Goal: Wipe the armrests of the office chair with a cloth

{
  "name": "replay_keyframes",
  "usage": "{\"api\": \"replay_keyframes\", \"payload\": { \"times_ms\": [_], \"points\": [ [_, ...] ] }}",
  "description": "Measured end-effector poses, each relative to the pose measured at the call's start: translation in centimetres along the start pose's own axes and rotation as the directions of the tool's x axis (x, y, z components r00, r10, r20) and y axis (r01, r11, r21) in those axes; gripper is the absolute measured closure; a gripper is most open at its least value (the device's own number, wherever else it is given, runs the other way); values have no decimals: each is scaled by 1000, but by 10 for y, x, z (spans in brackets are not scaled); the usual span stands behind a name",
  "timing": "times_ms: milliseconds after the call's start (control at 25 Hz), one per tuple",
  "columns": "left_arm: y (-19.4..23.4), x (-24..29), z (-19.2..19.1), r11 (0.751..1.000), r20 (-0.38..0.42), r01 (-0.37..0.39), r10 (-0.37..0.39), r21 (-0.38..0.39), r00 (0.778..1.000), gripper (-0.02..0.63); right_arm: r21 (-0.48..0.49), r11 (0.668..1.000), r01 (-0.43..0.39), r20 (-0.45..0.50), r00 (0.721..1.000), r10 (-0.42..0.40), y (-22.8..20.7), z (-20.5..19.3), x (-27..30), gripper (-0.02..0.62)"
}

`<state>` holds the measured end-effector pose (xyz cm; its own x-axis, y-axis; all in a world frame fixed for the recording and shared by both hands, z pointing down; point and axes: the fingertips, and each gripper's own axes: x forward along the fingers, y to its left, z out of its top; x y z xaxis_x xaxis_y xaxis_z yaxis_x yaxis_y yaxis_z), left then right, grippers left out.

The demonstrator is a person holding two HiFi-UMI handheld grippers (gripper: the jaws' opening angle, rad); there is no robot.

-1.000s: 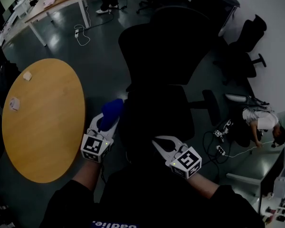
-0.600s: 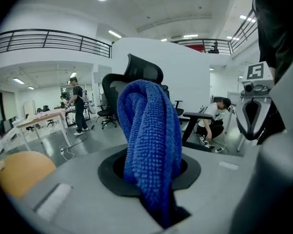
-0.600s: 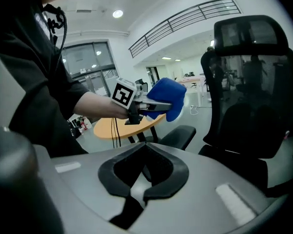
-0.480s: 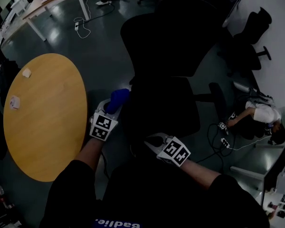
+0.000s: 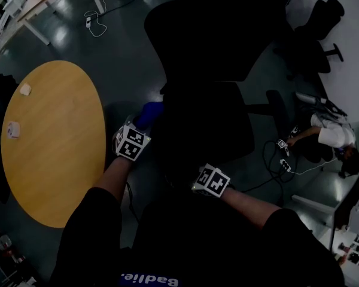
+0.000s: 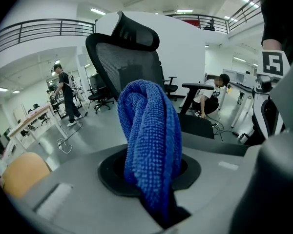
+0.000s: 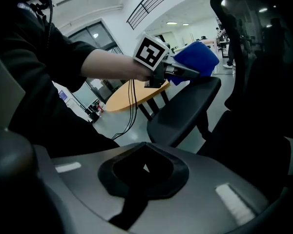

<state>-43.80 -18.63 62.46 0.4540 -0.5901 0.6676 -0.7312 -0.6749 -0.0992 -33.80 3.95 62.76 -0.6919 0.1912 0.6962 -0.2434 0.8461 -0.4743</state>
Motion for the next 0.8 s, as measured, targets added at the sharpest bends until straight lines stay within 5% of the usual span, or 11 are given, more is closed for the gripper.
{"api": "replay_keyframes", "payload": {
  "times_ms": [800],
  "points": [
    [-62, -33, -18, 997, -32, 26, -24, 72, 999, 495, -2, 998, -61, -29, 998, 61, -6, -7, 17, 592]
  ]
}}
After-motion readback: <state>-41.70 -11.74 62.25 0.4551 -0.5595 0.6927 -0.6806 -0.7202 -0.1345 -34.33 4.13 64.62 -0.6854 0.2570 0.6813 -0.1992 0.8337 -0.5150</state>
